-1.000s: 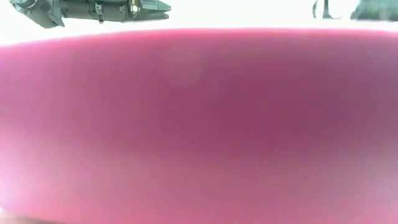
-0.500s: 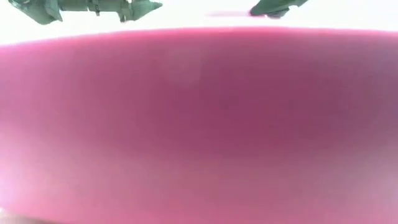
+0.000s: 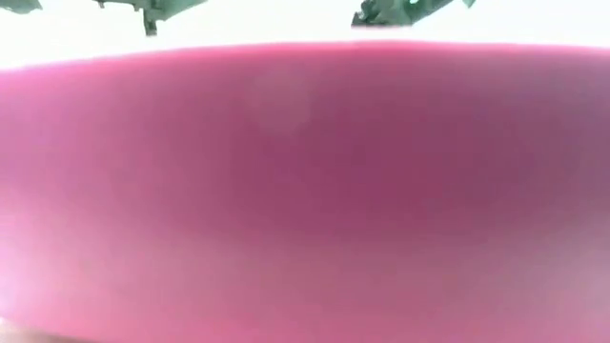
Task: Place and stack plates onto a shelf
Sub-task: Put the top pink plate on the shelf
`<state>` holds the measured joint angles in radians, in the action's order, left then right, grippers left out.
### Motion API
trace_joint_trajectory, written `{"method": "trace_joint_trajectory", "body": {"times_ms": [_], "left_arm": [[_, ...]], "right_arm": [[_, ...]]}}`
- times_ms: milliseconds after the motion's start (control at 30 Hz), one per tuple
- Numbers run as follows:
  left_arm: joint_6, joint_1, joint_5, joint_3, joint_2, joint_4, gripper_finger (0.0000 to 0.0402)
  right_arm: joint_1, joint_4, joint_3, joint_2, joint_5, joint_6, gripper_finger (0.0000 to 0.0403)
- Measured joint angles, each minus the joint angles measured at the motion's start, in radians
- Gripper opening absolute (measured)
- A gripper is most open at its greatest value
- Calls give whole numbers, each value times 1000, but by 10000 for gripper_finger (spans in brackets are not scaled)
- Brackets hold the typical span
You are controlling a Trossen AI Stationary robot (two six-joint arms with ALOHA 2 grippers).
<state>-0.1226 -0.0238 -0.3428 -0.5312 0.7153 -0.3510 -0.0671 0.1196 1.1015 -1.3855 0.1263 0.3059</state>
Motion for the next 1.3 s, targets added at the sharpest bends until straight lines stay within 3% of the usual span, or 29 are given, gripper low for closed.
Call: {"method": "trace_joint_trajectory", "body": {"times_ms": [133, 267, 667, 967, 1300], "left_arm": [[-9, 0, -1, 0, -44, 70, 120], [18, 2, -28, 0, -49, 72, 120], [18, 2, -52, 0, -48, 106, 120], [9, 2, -53, 0, -48, 125, 120], [5, 3, -53, 0, -48, 123, 120]], "right_arm": [[-46, -122, 0, -66, -3, 80, 0], [-99, -230, 16, -148, -92, 131, 0], [-205, -237, 234, -442, -236, 208, 0], [-254, -265, 235, -535, -317, 222, 0], [-294, -333, 235, -594, -316, 233, 0]]}}
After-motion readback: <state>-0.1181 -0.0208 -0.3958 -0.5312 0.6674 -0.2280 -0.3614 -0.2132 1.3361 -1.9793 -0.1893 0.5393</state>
